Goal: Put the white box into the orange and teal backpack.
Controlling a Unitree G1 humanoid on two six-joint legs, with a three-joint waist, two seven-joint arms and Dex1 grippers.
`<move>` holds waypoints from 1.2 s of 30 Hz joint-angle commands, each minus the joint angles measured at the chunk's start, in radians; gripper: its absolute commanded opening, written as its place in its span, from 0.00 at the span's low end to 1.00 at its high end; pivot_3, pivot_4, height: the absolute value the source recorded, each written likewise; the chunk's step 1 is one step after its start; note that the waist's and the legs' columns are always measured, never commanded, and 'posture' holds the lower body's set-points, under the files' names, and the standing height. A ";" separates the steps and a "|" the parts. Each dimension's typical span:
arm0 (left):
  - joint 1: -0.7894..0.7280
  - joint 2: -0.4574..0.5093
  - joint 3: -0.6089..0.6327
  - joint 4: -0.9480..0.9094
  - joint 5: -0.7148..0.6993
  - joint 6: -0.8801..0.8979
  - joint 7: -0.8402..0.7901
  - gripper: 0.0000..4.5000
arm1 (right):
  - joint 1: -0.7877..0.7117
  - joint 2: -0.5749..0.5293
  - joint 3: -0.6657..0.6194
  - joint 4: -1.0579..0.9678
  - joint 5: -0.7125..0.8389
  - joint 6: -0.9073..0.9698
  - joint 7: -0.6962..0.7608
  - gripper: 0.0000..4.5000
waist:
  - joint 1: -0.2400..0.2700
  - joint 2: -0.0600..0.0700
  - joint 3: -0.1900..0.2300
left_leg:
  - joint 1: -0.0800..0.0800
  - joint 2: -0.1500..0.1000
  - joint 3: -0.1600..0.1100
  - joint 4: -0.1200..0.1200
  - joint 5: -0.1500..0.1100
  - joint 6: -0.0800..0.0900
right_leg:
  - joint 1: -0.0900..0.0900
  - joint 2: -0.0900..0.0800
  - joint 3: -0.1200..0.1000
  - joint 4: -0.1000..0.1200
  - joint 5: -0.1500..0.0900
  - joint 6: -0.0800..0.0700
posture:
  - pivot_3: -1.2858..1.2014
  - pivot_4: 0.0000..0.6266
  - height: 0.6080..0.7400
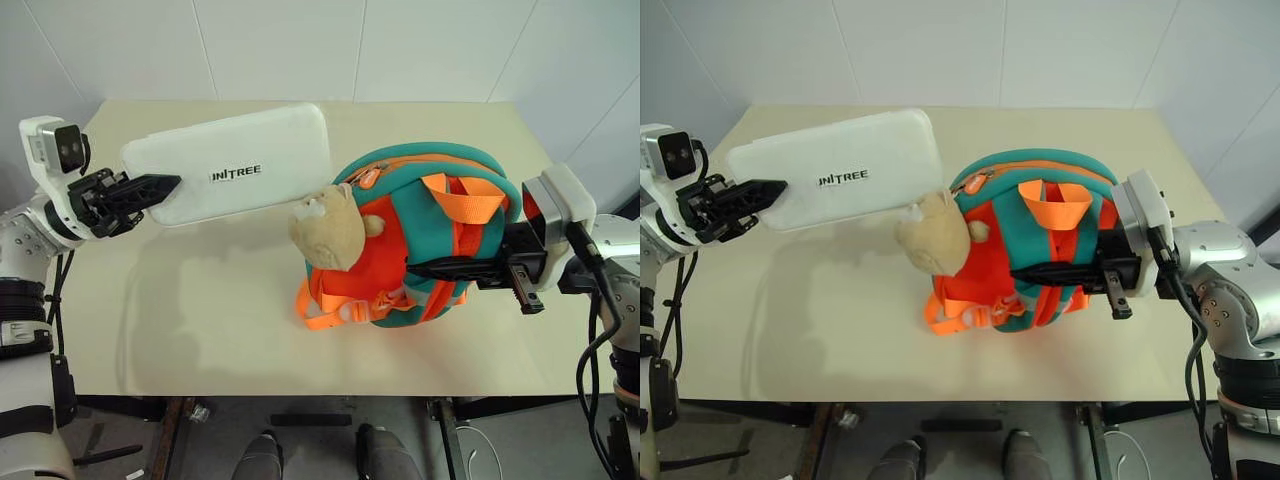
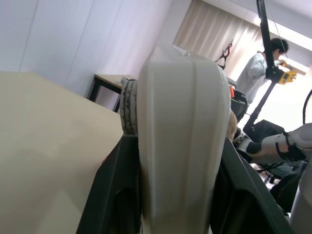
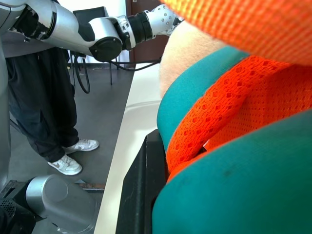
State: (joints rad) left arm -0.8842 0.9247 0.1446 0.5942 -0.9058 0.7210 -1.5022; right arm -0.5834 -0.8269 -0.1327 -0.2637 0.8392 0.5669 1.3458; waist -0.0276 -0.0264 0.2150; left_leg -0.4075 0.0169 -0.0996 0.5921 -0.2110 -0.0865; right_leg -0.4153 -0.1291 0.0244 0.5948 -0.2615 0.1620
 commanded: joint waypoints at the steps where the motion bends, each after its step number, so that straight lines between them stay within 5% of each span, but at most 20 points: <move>1: 0.014 0.039 -0.041 -0.064 -0.045 -0.005 -0.112 0.28 | -0.023 0.005 -0.022 -0.002 0.002 -0.023 -0.009 0.00 | 0.000 0.000 0.000 | 0.000 0.000 0.000 0.000 0.000 0.000 | 0.000 0.000 0.000 0.000 0.000 0.000 | 0.52 0.24 1.00; 17: -0.168 0.046 -0.330 -0.078 0.126 -0.197 -0.112 0.28 | -0.042 0.032 -0.003 0.003 -0.026 -0.015 -0.024 0.00 | 0.001 0.000 0.000 | 0.000 0.000 0.000 0.001 0.000 0.000 | 0.000 0.001 0.002 0.000 0.000 0.000 | 0.52 0.24 1.00; 24: -0.325 -0.042 -0.440 -0.121 0.381 -0.132 -0.037 0.28 | -0.049 0.054 0.016 -0.011 -0.026 -0.008 -0.042 0.00 | 0.001 0.000 0.000 | 0.000 0.000 0.000 0.002 0.000 0.000 | 0.000 0.001 0.003 0.000 0.000 0.000 | 0.52 0.24 1.00; 29: -0.375 -0.169 -0.435 -0.160 0.401 0.038 0.056 0.28 | -0.050 0.078 0.030 -0.035 -0.010 0.005 -0.069 0.00 | 0.000 0.000 0.000 | 0.000 0.000 0.000 0.002 0.000 0.001 | 0.001 0.002 0.005 0.001 0.000 0.002 | 0.52 0.24 1.00; 36: -0.373 -0.356 -0.426 -0.121 0.502 0.024 0.191 0.28 | -0.058 0.109 0.043 -0.042 -0.015 0.005 -0.095 0.00 | 0.001 0.000 0.000 | 0.001 -0.001 0.000 0.003 0.000 0.001 | 0.001 0.003 0.006 0.003 -0.001 0.002 | 0.52 0.24 1.00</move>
State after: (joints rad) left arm -1.2418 0.5961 -0.2928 0.4817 -0.4221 0.7548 -1.3439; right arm -0.6172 -0.7251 -0.0806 -0.2703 0.8031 0.5778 1.2602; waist -0.0265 -0.0264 0.2151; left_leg -0.4070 0.0163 -0.0993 0.5953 -0.2114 -0.0857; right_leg -0.4147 -0.1265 0.0303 0.5973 -0.2620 0.1643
